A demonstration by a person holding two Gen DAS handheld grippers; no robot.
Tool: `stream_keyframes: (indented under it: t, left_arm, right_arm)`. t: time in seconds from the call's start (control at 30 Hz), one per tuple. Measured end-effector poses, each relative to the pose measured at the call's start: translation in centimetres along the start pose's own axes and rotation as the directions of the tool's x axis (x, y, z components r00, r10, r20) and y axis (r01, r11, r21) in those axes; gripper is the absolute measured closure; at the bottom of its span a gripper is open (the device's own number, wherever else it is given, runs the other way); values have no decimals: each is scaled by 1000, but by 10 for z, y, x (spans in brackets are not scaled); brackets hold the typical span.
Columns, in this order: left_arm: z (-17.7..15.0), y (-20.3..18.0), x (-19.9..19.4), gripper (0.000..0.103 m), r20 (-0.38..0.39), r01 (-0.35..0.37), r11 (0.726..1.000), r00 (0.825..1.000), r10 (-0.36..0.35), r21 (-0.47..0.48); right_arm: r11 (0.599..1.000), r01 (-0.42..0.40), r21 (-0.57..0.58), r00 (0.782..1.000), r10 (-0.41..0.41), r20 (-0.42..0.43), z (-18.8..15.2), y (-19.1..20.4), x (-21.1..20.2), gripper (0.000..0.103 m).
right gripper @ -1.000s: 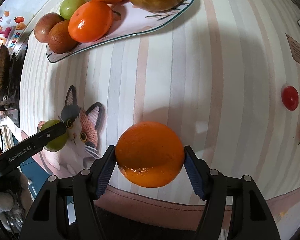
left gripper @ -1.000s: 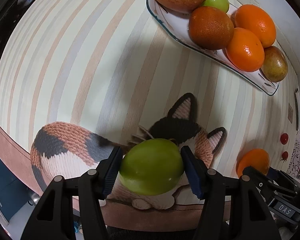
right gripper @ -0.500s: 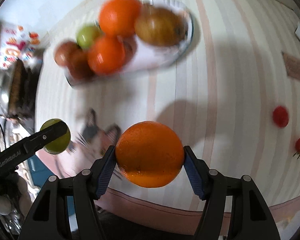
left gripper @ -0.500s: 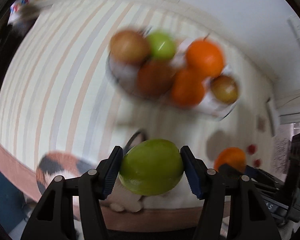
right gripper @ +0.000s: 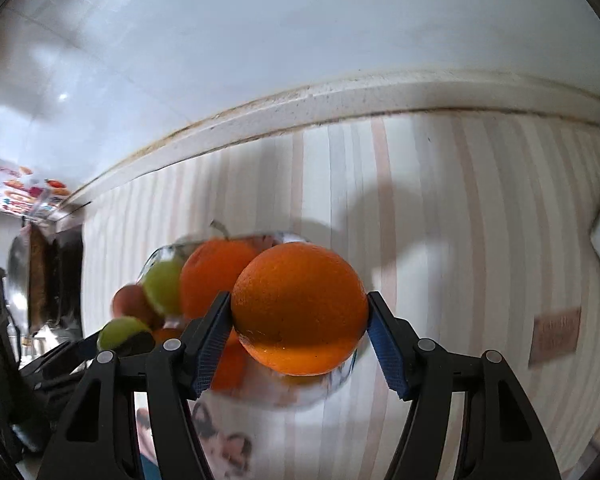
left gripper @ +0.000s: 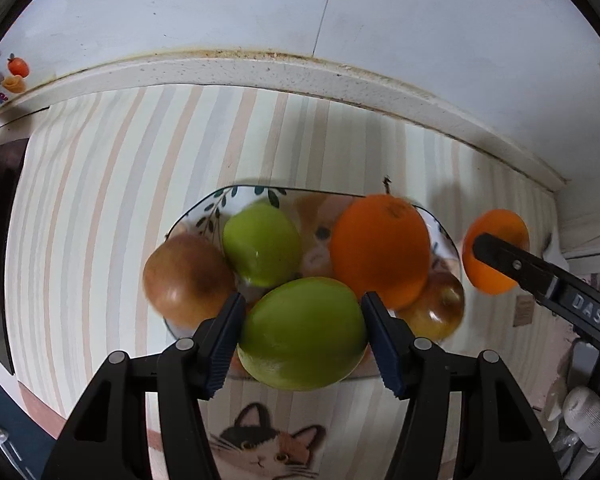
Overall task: Organize fruits
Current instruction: 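Carry the green apple and small orange to the floral plate and release both, then lift both tools back from the plate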
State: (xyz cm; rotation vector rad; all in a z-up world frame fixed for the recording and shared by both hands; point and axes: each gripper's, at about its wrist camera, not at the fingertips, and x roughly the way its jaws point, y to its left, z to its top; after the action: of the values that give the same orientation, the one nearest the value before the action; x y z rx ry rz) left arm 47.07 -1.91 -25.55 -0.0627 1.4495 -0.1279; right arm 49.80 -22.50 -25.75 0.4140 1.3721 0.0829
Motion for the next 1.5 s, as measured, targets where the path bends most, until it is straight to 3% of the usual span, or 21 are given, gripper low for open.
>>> stream_keyframes:
  t: [0.27,0.5,0.57,0.63,0.73,0.8,0.87,0.97,1.23,1.5]
  left_arm:
    - [5,-3,22,45,-59,-13,1000,998,13,-5]
    - [9,-2,24,44,-62,-18,1000,998,17,-14]
    - [10,-2,24,44,-76,-21,1000,997,20,-11]
    - [11,-2,25,44,-84,-19,1000,996,18,-15]
    - [11,-2,25,42,-90,-12,1000,996,10,-22]
    - [10,-1,24,32,-91,0,1000,996,-3,-26]
    - [9,-2,21,23,-88,14,999,996,-17,-28]
    - [8,-3,14,20,-71,1,1000,997,-2,-22]
    - [-3,2,-14,18,-10,0,999,1000,-1,-42]
    - [-35,11,-40,18,58,-80,996,995,82,-36]
  right_arm:
    - [1000,-7,-7,998,6,-66,8,-8,41,34]
    - [1000,-15,-20,995,13,-96,14,-2,53,33]
    - [1000,-23,-11,994,22,-104,15,-3,54,30]
    - [1000,-21,-8,994,20,-105,15,-2,54,20]
    - [1000,-17,-8,994,16,-107,14,-3,51,18]
    - [1000,-17,-10,994,16,-111,13,-4,49,15]
    - [1000,-14,-11,993,13,-114,13,-6,47,13]
    - [1000,-10,-8,994,9,-109,11,-8,43,10]
    - [995,58,-87,997,-62,-50,-14,9,14,8]
    - [979,106,-177,994,-104,21,-63,36,-22,8]
